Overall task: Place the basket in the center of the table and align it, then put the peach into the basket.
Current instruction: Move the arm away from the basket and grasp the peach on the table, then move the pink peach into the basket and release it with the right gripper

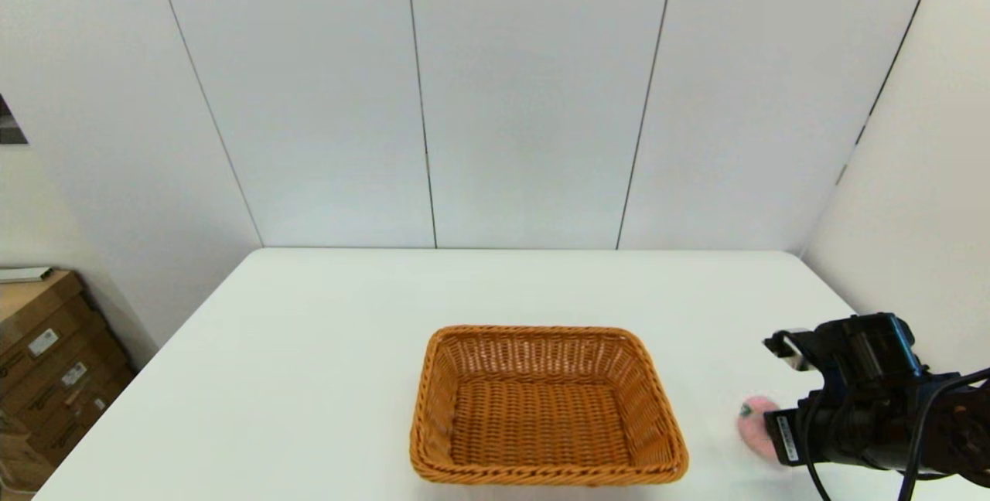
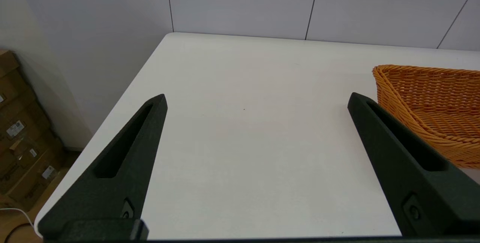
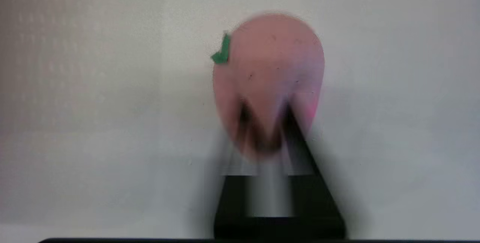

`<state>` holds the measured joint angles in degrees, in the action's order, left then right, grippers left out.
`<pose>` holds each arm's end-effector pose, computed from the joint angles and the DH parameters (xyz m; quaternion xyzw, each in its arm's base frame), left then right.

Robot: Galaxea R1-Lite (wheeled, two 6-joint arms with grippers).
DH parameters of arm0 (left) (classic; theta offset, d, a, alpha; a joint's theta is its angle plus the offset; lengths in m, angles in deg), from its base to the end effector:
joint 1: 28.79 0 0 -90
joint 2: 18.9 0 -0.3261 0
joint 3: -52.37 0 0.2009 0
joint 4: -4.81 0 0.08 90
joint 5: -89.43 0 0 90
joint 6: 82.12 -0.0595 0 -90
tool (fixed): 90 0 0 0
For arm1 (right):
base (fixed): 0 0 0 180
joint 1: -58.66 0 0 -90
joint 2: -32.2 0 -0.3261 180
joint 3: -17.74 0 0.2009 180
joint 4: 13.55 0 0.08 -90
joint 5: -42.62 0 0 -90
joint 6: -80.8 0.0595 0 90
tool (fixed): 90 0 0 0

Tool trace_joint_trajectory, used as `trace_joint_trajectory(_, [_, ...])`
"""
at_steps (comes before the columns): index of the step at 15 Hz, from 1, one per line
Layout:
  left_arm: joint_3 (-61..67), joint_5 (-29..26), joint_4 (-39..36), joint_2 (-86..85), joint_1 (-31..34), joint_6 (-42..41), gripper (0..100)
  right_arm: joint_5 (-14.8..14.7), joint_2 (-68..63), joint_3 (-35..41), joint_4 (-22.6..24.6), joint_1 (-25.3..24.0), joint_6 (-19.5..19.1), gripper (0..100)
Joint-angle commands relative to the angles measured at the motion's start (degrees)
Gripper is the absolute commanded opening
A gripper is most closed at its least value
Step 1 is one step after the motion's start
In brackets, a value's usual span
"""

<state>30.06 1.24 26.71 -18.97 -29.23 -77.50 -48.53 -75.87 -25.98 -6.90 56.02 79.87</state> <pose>-0.0009 0.0019 0.0773 -0.0404 -0.0047 0.0118 0.9991 0.2624 0.0109 0.0110 -0.0231 0.4821 0.0153 0.8757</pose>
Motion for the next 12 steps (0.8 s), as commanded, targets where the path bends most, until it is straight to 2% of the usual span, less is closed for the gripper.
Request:
trace_joint_trajectory(1, [0.1, 0.0, 0.0, 0.0, 0.0, 0.0, 100, 0.0, 3.5, 0.4, 0.2, -0.1, 0.7, 0])
trace_joint_trajectory(3, [0.1, 0.0, 0.0, 0.0, 0.0, 0.1, 100, 0.1, 8.6, -0.2, 1.6, -1.7, 0.9, 0])
trace_joint_trajectory(4, [0.0, 0.0, 0.0, 0.0, 0.0, 0.1, 100, 0.1, 12.0, -1.2, 2.6, -4.0, 1.1, 0])
trace_joint_trajectory(6, [0.0, 0.0, 0.0, 0.0, -0.1, 0.0, 100, -0.1, 18.4, -4.6, 2.1, -10.1, 1.5, 0])
trace_joint_trajectory(7, [0.1, 0.0, 0.0, 0.0, 0.0, 0.0, 100, -0.4, 20.0, -7.2, 1.4, -14.9, 2.1, 0])
trace_joint_trajectory(9, [0.0, 0.0, 0.0, 0.0, 0.0, 0.0, 100, -1.9, 19.7, -12.1, -0.8, -20.9, 2.1, 0])
trace_joint_trajectory(11, [0.1, 0.0, 0.0, 0.0, 0.0, 0.0, 100, -2.0, 17.9, -17.5, -5.6, -25.0, 2.3, 0])
trace_joint_trajectory(12, [0.0, 0.0, 0.0, 0.0, 0.0, 0.0, 100, -2.0, 16.5, -19.7, -7.7, -27.7, 3.7, 0])
